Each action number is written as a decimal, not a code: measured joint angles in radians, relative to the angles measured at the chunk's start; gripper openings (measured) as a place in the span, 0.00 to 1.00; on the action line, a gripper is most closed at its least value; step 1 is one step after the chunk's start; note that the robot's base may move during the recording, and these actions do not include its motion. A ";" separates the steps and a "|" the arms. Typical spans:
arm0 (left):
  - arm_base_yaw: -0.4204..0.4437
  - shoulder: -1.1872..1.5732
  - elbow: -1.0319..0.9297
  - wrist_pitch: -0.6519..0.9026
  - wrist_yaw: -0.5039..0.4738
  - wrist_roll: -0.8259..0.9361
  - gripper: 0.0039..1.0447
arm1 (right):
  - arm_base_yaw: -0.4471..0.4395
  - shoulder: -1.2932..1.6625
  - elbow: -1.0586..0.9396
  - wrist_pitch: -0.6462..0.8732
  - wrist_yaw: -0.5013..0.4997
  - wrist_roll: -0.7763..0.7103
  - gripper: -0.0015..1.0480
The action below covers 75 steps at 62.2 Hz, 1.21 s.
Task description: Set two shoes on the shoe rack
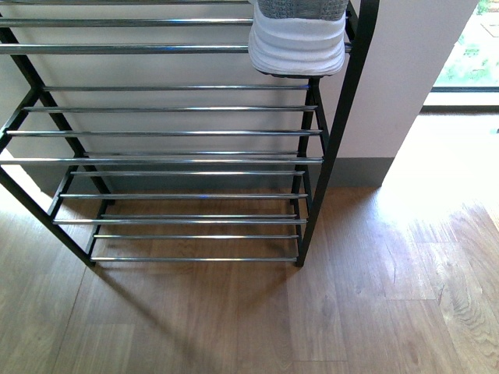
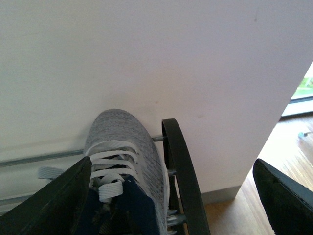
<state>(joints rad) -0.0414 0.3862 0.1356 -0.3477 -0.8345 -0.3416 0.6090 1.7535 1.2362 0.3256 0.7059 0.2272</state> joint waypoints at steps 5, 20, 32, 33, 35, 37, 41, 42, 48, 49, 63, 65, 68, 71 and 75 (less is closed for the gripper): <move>0.000 0.000 0.000 0.000 0.000 0.000 0.02 | -0.011 -0.017 -0.053 0.145 -0.064 -0.105 0.85; 0.000 0.000 0.000 0.000 0.000 0.000 0.02 | -0.176 -0.326 -0.551 0.446 -0.271 -0.207 0.40; 0.000 0.000 0.000 0.000 0.000 0.000 0.02 | -0.259 -0.459 -0.763 0.490 -0.369 -0.218 0.13; 0.000 0.000 0.000 0.000 0.000 0.000 0.02 | -0.263 -0.466 -0.774 0.491 -0.373 -0.219 0.12; 0.000 0.000 0.000 0.000 -0.001 0.000 0.02 | -0.277 -0.488 -0.803 0.495 -0.390 -0.220 0.07; 0.000 0.000 0.000 0.000 -0.001 0.000 0.02 | -0.292 -0.511 -0.830 0.499 -0.402 -0.220 0.02; 0.000 0.000 0.000 0.000 0.000 0.000 0.02 | -0.321 -0.557 -0.879 0.503 -0.429 -0.224 0.02; 0.000 0.000 0.000 0.000 0.000 0.000 0.02 | -0.326 -0.564 -0.887 0.504 -0.433 -0.224 0.02; 0.000 0.000 0.000 0.000 0.000 0.000 0.02 | -0.365 -0.628 -0.949 0.504 -0.467 -0.224 0.02; 0.000 0.000 0.000 0.000 0.000 0.000 0.02 | -0.369 -0.635 -0.956 0.504 -0.471 -0.224 0.02; 0.000 0.000 0.000 0.000 0.000 0.000 0.02 | -0.436 -0.764 -1.057 0.473 -0.540 -0.224 0.02; 0.000 0.000 0.000 0.000 0.000 0.000 0.02 | -0.445 -0.784 -1.069 0.467 -0.547 -0.224 0.02; 0.000 0.000 0.000 0.000 0.000 0.000 0.02 | -0.456 -0.809 -1.084 0.455 -0.557 -0.224 0.02; 0.000 0.000 0.000 0.000 0.000 0.000 0.02 | -0.467 -0.835 -1.098 0.443 -0.569 -0.224 0.02; 0.000 0.000 0.000 0.000 0.000 0.000 0.02 | -0.480 -0.873 -1.117 0.422 -0.582 -0.224 0.02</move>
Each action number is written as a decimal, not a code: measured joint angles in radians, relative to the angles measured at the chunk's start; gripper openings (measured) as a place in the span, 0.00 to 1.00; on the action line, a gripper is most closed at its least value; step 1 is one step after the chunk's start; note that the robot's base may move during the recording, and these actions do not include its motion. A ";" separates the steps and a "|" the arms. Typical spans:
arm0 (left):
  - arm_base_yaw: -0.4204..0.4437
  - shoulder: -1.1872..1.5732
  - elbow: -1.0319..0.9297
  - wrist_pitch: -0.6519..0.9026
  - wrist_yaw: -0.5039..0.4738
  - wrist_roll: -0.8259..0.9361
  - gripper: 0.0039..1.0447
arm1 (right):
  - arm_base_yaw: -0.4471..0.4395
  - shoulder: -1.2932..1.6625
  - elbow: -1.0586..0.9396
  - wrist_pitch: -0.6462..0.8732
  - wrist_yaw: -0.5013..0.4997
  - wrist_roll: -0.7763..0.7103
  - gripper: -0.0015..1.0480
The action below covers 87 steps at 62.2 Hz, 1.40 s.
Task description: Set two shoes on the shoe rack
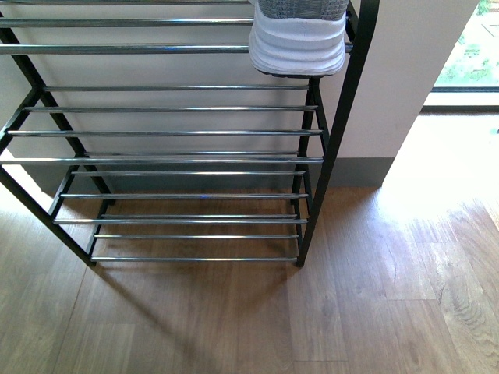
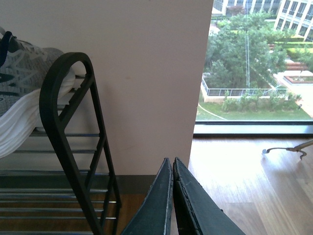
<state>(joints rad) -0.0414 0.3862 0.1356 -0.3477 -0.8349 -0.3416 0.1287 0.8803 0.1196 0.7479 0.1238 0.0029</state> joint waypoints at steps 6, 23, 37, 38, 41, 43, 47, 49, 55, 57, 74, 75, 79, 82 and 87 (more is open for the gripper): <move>0.000 0.000 0.000 0.000 0.000 0.000 0.02 | -0.016 -0.052 -0.022 -0.029 -0.018 0.000 0.02; 0.000 0.000 0.000 0.000 0.000 0.000 0.02 | -0.121 -0.187 -0.078 -0.101 -0.116 0.000 0.02; 0.000 0.000 0.000 0.000 0.000 0.000 0.02 | -0.126 -0.283 -0.100 -0.163 -0.124 0.000 0.02; 0.000 0.000 0.000 0.000 0.000 0.000 0.02 | -0.126 -0.296 -0.100 -0.175 -0.124 0.000 0.02; 0.000 0.000 0.000 0.000 0.000 0.000 0.02 | -0.126 -0.322 -0.100 -0.199 -0.124 0.000 0.02; 0.000 0.000 0.000 0.000 0.000 0.000 0.02 | -0.126 -0.347 -0.100 -0.222 -0.124 0.000 0.02; 0.000 0.000 0.000 0.000 0.000 0.000 0.02 | -0.126 -0.399 -0.100 -0.273 -0.124 0.000 0.02; 0.000 0.000 0.000 0.000 0.000 0.000 0.02 | -0.126 -0.421 -0.100 -0.294 -0.124 0.000 0.02; 0.000 0.000 0.000 0.000 0.000 0.000 0.02 | -0.126 -0.471 -0.100 -0.340 -0.124 0.000 0.02; 0.000 0.000 0.000 0.000 0.000 0.000 0.02 | -0.126 -0.485 -0.100 -0.353 -0.124 0.000 0.02; 0.000 0.000 0.000 0.000 0.000 0.000 0.02 | -0.126 -0.584 -0.100 -0.451 -0.124 0.000 0.02; 0.000 0.000 0.000 0.000 0.000 0.000 0.02 | -0.126 -0.589 -0.100 -0.456 -0.124 0.000 0.02; 0.000 0.000 0.000 0.000 0.000 0.000 0.02 | -0.126 -0.610 -0.100 -0.476 -0.124 0.000 0.02; 0.000 0.000 0.000 0.000 0.000 0.000 0.02 | -0.126 -0.632 -0.100 -0.499 -0.124 0.000 0.02; 0.000 0.000 0.000 0.000 0.000 0.000 0.02 | -0.126 -0.653 -0.100 -0.520 -0.124 0.000 0.02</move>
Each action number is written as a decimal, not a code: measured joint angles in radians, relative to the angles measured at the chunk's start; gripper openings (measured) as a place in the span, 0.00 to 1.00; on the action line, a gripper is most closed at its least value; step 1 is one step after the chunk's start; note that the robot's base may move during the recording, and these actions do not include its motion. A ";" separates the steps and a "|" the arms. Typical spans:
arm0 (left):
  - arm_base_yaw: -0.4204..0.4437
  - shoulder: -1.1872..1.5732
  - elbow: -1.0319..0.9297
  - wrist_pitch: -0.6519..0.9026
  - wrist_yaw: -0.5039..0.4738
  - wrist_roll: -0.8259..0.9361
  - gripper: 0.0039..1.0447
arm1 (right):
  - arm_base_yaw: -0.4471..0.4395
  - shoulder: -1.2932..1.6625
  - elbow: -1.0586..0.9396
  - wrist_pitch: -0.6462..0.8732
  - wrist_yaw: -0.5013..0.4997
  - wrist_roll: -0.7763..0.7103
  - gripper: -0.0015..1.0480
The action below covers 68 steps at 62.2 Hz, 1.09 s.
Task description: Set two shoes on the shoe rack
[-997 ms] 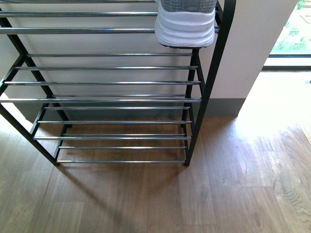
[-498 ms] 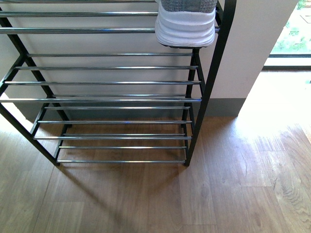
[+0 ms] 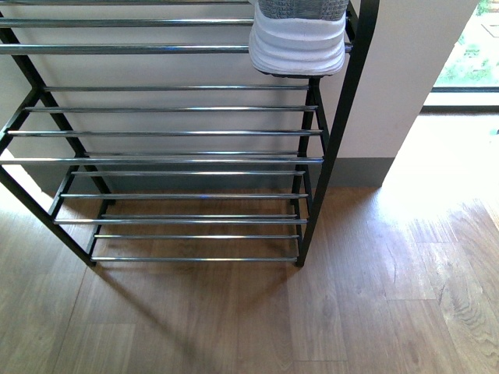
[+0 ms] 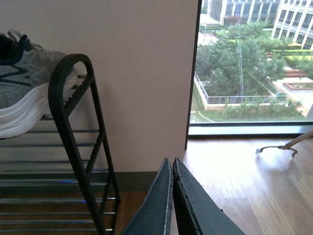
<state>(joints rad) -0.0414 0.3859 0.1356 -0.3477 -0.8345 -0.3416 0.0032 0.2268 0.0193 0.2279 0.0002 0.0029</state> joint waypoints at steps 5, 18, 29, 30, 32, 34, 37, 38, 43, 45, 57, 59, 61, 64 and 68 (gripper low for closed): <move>0.000 0.000 0.000 0.000 0.000 0.000 0.02 | 0.000 -0.018 0.000 -0.018 0.000 0.000 0.02; 0.000 0.000 0.000 0.000 0.000 0.000 0.02 | 0.000 -0.106 0.000 -0.128 0.000 0.000 0.02; 0.000 0.000 0.000 0.000 0.000 0.000 0.02 | 0.000 -0.217 0.000 -0.225 0.002 0.000 0.02; 0.000 0.000 0.000 0.000 0.000 0.000 0.02 | 0.000 -0.217 0.000 -0.225 0.002 0.000 0.02; 0.000 0.000 0.000 0.000 0.000 0.000 0.02 | 0.000 -0.218 0.000 -0.226 0.002 0.000 0.02; 0.000 0.000 0.000 0.000 0.000 0.000 0.02 | 0.000 -0.219 0.000 -0.227 0.002 0.000 0.02; 0.000 0.000 0.000 0.000 0.000 0.000 0.02 | 0.000 -0.220 0.000 -0.227 0.002 0.000 0.02; 0.000 0.000 0.000 0.000 -0.001 0.000 0.02 | 0.000 -0.220 0.000 -0.227 0.002 0.000 0.02; 0.000 0.000 0.000 0.000 0.000 0.000 0.02 | 0.000 -0.220 0.000 -0.227 0.002 0.000 0.02; 0.000 0.000 0.000 0.000 0.000 0.000 0.02 | 0.000 -0.220 0.000 -0.227 0.002 0.000 0.02; 0.000 0.000 0.000 0.000 0.000 0.000 0.02 | 0.000 -0.220 0.000 -0.227 0.002 0.000 0.15; 0.000 0.000 0.000 0.000 0.000 0.000 0.02 | 0.000 -0.220 0.000 -0.227 0.002 0.000 0.20; 0.000 0.000 0.000 0.000 0.000 0.000 0.02 | 0.000 -0.220 0.000 -0.227 0.002 0.000 0.25; 0.016 -0.026 -0.006 0.019 0.058 -0.014 0.02 | 0.000 -0.220 0.000 -0.227 0.002 0.000 0.31; 0.030 -0.070 -0.013 0.064 0.246 -0.071 0.02 | 0.000 -0.221 0.000 -0.227 0.002 0.000 0.41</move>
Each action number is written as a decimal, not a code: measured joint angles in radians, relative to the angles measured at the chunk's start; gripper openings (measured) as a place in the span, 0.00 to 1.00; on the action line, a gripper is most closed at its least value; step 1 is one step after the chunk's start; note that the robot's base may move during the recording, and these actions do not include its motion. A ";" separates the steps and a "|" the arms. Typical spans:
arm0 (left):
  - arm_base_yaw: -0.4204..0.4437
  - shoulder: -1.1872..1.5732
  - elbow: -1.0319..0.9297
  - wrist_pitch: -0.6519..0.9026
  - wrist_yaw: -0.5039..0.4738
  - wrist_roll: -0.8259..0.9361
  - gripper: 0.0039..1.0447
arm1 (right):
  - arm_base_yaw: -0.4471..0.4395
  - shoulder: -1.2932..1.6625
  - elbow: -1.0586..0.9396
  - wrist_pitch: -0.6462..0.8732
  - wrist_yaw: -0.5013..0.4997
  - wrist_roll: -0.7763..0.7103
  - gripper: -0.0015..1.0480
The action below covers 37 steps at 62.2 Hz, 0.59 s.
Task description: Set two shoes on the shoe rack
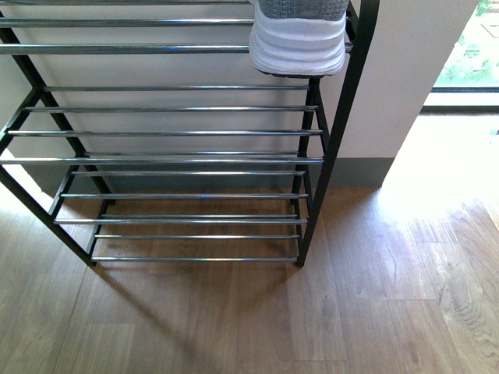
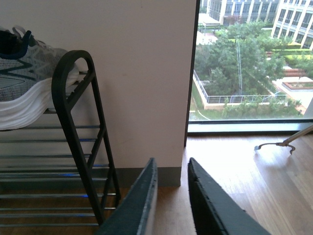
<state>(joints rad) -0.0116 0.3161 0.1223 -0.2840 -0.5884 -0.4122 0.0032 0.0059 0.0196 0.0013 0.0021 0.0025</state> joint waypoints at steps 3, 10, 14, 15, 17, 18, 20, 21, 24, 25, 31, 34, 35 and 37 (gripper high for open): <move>-0.080 0.018 0.021 0.046 0.140 -0.087 0.02 | 0.000 0.000 0.000 0.000 0.000 0.000 0.51; -0.264 0.185 0.145 0.145 0.235 -0.231 0.02 | 0.000 0.000 0.000 0.000 0.000 0.000 0.68; -0.359 0.341 0.267 0.202 0.242 -0.288 0.02 | 0.000 0.000 0.000 0.000 0.000 0.000 0.80; -0.379 0.386 0.304 0.206 0.245 -0.303 0.02 | 0.000 0.000 0.000 0.000 0.000 0.000 0.83; -0.407 0.455 0.362 0.205 0.248 -0.317 0.02 | 0.000 0.000 0.000 0.000 0.000 0.000 0.88; -0.415 0.476 0.380 0.203 0.248 -0.319 0.02 | 0.000 0.000 0.000 0.000 0.000 0.000 0.89; -0.439 0.542 0.434 0.194 0.249 -0.323 0.02 | 0.000 0.000 0.000 0.000 0.000 0.000 0.93; -0.447 0.563 0.452 0.190 0.249 -0.323 0.02 | 0.000 0.000 0.000 0.000 0.000 0.000 0.93; -0.479 0.667 0.536 0.178 0.248 -0.313 0.02 | 0.000 0.000 0.000 0.000 0.000 0.000 0.91; -0.486 0.709 0.565 0.177 0.249 -0.305 0.02 | 0.000 0.000 0.000 0.000 0.000 0.000 0.91; -0.495 0.862 0.673 0.144 0.264 -0.248 0.02 | 0.000 0.000 0.000 0.000 0.000 0.000 0.91; -0.493 0.973 0.762 0.113 0.269 -0.194 0.02 | 0.000 0.000 0.000 0.000 0.000 0.000 0.91; -0.491 1.003 0.788 0.104 0.272 -0.183 0.02 | 0.000 0.000 0.000 0.000 0.000 0.000 0.91; -0.488 1.069 0.856 0.075 0.271 -0.144 0.02 | 0.000 0.000 0.000 0.000 0.000 0.000 0.91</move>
<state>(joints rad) -0.4999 1.3846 0.9783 -0.2092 -0.3176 -0.5560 0.0032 0.0055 0.0196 0.0013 0.0017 0.0025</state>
